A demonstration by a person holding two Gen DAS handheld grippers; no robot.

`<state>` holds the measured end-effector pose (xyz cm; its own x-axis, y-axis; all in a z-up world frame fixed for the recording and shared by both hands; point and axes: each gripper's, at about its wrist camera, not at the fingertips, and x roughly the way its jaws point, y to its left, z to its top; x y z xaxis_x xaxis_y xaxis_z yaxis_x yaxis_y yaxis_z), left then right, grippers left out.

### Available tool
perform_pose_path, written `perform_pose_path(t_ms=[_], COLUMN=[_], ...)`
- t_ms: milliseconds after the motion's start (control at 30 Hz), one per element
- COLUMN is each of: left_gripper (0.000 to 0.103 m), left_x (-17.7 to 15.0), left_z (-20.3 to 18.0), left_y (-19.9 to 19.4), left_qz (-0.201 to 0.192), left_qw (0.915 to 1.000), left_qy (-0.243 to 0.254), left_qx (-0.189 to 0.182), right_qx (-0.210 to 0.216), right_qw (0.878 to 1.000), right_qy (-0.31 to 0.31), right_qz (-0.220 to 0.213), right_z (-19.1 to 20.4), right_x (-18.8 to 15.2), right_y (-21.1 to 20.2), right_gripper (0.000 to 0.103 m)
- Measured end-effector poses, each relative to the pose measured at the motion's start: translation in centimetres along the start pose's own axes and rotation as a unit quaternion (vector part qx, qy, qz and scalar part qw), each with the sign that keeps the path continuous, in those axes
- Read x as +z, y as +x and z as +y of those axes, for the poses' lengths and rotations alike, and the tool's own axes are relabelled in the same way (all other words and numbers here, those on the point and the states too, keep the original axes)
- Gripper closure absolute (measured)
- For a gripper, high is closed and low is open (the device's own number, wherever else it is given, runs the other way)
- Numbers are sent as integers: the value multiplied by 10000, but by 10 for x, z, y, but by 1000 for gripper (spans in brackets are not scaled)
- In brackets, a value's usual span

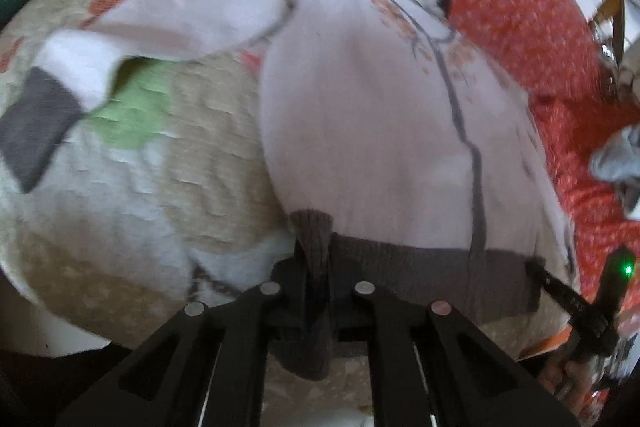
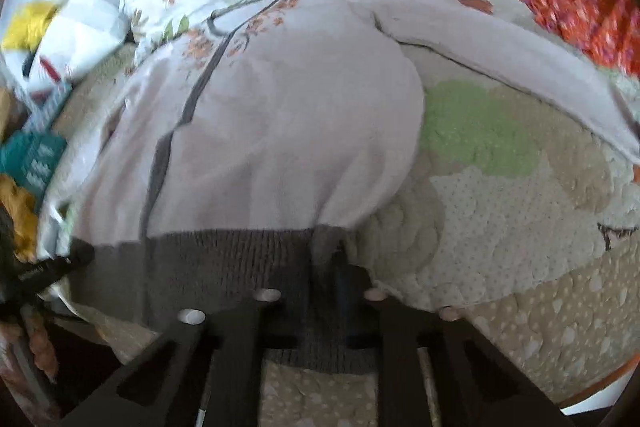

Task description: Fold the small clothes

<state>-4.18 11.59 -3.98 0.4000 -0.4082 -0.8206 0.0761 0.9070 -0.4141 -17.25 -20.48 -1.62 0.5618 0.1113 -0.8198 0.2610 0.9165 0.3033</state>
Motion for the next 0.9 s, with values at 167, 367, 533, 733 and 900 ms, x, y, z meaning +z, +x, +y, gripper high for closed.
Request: perform_pose_path(t_ms=[167, 367, 533, 733, 900], left_gripper=[96, 96, 93, 23, 21], left_x=[-10, -47, -53, -35, 7], left_z=[6, 7, 6, -22, -62], left_y=[-38, -57, -69, -112, -92], left_qz=[-134, 21, -6, -912, -1056], left_qw=[9998, 9999, 9999, 9941, 9903], left_qy=[-95, 88, 171, 569, 901], left_qx=[-146, 92, -7, 128, 47], right_qx=[558, 890, 959, 1009, -215], right_qw=[9974, 9931, 9908, 9916, 9924], right_qy=[457, 601, 443, 807, 1084], right_qz=[40, 465, 843, -39, -540], right_z=[-10, -12, -8, -42, -107], right_x=[-15, -56, -72, -35, 12], right_y=[-26, -42, -44, -110, -150], right_gripper=[94, 94, 91, 65, 43])
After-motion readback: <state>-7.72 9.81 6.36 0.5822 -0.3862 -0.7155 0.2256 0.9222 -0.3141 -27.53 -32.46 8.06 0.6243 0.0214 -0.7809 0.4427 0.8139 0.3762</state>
